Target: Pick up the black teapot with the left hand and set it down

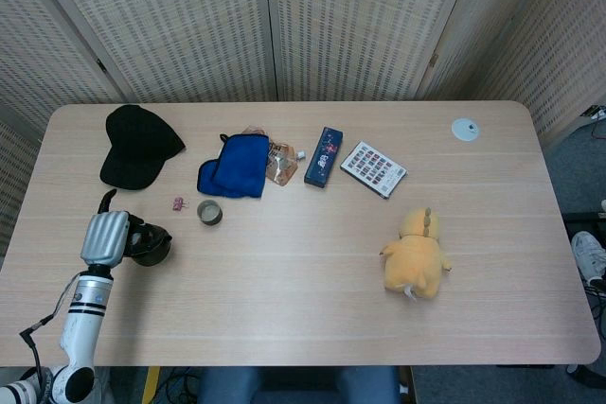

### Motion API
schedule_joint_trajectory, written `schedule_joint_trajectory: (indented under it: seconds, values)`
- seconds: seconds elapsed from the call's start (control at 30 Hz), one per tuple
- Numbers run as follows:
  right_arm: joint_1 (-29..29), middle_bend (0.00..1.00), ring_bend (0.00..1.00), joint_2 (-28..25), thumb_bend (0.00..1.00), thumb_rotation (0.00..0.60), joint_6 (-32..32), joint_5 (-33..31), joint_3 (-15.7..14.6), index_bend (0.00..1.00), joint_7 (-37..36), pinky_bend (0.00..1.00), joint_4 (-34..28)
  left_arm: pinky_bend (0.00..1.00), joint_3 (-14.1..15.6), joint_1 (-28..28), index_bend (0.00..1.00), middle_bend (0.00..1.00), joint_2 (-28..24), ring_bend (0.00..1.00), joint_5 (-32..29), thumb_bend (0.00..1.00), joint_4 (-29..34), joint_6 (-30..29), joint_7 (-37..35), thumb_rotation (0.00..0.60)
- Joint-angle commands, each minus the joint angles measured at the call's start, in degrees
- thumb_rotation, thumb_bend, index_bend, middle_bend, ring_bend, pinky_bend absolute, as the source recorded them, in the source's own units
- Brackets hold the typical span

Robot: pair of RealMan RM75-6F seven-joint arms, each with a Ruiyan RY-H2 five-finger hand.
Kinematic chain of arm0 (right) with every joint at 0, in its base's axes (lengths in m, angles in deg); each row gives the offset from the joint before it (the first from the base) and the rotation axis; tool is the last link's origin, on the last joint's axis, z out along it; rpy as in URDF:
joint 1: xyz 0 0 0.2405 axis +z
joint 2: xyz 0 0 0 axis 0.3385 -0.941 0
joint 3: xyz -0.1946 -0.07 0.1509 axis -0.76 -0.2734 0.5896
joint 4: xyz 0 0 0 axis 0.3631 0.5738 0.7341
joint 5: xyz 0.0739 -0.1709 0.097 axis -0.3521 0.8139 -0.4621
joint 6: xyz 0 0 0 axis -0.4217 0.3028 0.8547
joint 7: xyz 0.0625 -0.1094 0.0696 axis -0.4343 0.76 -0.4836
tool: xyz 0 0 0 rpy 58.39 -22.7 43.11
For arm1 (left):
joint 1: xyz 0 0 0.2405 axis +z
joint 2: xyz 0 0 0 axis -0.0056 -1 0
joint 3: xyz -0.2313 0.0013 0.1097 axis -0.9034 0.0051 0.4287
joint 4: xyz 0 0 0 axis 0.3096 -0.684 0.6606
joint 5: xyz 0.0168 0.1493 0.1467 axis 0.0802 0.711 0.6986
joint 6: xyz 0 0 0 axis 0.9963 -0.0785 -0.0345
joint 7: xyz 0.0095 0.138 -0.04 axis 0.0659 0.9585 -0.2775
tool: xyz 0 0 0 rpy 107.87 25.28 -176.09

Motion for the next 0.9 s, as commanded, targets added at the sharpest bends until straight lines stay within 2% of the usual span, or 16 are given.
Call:
schedule_joint_trajectory:
  seconds: [0.03, 0.13, 0.27, 0.33, 0.47, 0.6, 0.77, 0.9]
  values:
    - [0.0, 0.22, 0.2, 0.0, 0.23, 0.6, 0.1, 0.0, 0.0, 0.2, -0.1, 0.14, 0.0, 0.14, -0.3, 0.1, 1.0, 1.0, 0.3, 0.98, 0.2, 0.35, -0.2, -0.6, 0.2, 0.323]
    - [-0.1, 0.22, 0.2, 0.0, 0.23, 0.6, 0.1, 0.1, 0.0, 0.2, -0.2, 0.14, 0.0, 0.16, -0.5, 0.1, 1.0, 1.0, 0.4, 0.98, 0.7, 0.4, -0.3, -1.1, 0.3, 0.355]
    - [-0.3, 0.22, 0.2, 0.0, 0.22, 0.6, 0.2, 0.0, -0.1, 0.2, -0.4, 0.14, 0.2, 0.18, -0.7, 0.2, 1.0, 1.0, 0.4, 0.98, 1.5, 0.41, -0.5, -1.7, 0.1, 0.381]
    - [-0.4, 0.22, 0.2, 0.1, 0.22, 0.6, 0.2, 0.0, -0.1, 0.2, -0.5, 0.14, 0.3, 0.21, -0.8, 0.1, 1.0, 1.0, 0.4, 0.98, 1.7, 0.42, -0.6, -1.9, 0.2, 0.412]
    - [-0.4, 0.22, 0.2, 0.1, 0.23, 0.6, 0.2, -0.1, -0.1, 0.2, -0.7, 0.14, 0.4, 0.28, -0.8, 0.0, 1.0, 1.0, 0.1, 0.98, 2.1, 0.45, -0.5, -1.6, 0.2, 0.416]
    - [-0.5, 0.22, 0.2, 0.2, 0.22, 0.6, 0.2, -0.2, -0.1, 0.2, -0.8, 0.14, 0.6, 0.31, -0.8, -0.3, 1.0, 1.0, 0.0, 0.98, 2.6, 0.47, -0.6, -1.4, 0.4, 0.408]
    - [-0.6, 0.22, 0.2, 0.3, 0.22, 0.6, 0.0, -0.4, -0.1, 0.2, -1.1, 0.14, 0.9, 0.34, -0.8, -0.8, 1.0, 1.0, -0.1, 0.98, 3.0, 0.47, -0.7, -0.9, 0.9, 0.426]
    - [-0.6, 0.22, 0.2, 0.3, 0.22, 0.6, 0.0, -0.5, 0.0, 0.2, -1.3, 0.14, 1.1, 0.37, -0.8, -1.3, 1.0, 1.0, -0.3, 0.98, 3.5, 0.49, -0.7, -0.5, 1.6, 0.501]
